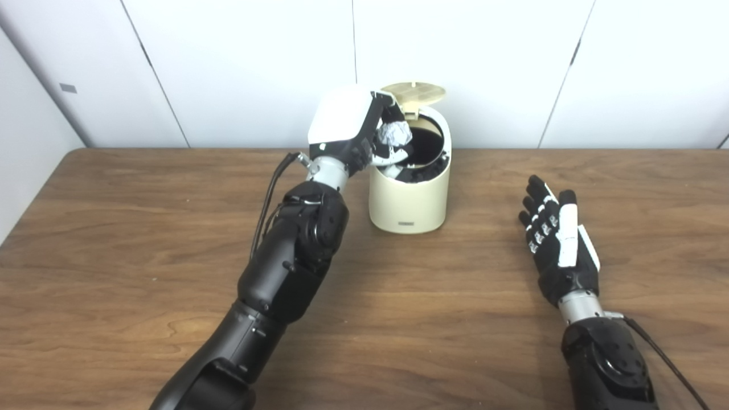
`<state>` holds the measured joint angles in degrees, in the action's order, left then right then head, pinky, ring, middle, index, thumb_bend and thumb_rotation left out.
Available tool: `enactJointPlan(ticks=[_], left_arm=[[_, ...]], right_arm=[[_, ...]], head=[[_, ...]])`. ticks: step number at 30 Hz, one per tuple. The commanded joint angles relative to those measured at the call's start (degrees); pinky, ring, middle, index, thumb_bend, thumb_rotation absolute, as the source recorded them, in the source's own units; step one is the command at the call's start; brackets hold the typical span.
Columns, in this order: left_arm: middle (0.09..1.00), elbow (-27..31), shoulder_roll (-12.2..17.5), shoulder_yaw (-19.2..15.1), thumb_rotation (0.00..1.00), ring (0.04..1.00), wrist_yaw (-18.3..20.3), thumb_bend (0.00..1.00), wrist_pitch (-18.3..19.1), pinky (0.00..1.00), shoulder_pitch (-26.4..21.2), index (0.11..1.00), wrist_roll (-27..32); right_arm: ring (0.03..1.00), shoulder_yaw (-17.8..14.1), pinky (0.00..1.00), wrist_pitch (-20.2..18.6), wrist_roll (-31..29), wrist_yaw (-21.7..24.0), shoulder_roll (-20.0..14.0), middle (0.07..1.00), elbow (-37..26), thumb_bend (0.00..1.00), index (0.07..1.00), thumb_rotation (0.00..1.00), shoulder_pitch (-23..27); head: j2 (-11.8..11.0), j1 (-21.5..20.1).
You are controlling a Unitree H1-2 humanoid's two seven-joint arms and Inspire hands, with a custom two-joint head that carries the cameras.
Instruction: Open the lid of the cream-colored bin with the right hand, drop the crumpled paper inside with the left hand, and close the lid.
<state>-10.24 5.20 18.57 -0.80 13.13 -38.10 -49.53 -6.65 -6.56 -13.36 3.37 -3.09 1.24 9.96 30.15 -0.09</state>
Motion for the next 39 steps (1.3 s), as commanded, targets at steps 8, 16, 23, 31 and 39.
enactJointPlan(ticks=[8,16,23,31,39], left_arm=[[0.519,-0.9,-1.5,1.5,0.0,0.398,-2.2,0.47,-0.5,0.31,-3.8,0.505,-0.3],[0.537,-0.5,-1.8,2.4,0.0,0.414,-2.5,0.47,-1.3,0.31,-3.3,0.506,-0.4],[0.534,0.5,-1.1,3.2,0.0,0.429,0.2,0.47,0.8,0.33,-3.3,0.491,-1.5],[0.573,1.6,-0.6,3.7,0.0,0.477,1.8,0.47,2.6,0.33,-3.3,0.479,-3.1],[0.669,3.3,-0.5,3.6,0.0,0.622,2.9,0.88,3.2,0.52,-3.0,0.654,-2.1]], right_arm=[[1.0,0.2,1.0,1.0,-0.6,0.7,0.1,0.982,-1.3,0.61,0.943,1.0,1.1],[1.0,0.2,1.0,0.8,-0.4,0.6,0.0,0.984,-1.4,0.61,0.947,1.0,1.2],[1.0,0.1,1.0,0.8,-0.4,0.6,-0.1,0.976,-1.3,0.62,0.947,1.0,1.2],[0.996,-0.1,1.0,0.7,-0.4,0.4,0.0,0.952,-1.5,0.62,0.937,1.0,1.2],[0.997,0.0,1.0,0.6,0.0,0.0,0.2,0.942,-1.4,0.61,0.928,1.0,1.3]], head=[[0.3,-0.1],[0.8,-0.2],[0.9,-0.2],[0.9,-0.2],[1.0,-0.4]])
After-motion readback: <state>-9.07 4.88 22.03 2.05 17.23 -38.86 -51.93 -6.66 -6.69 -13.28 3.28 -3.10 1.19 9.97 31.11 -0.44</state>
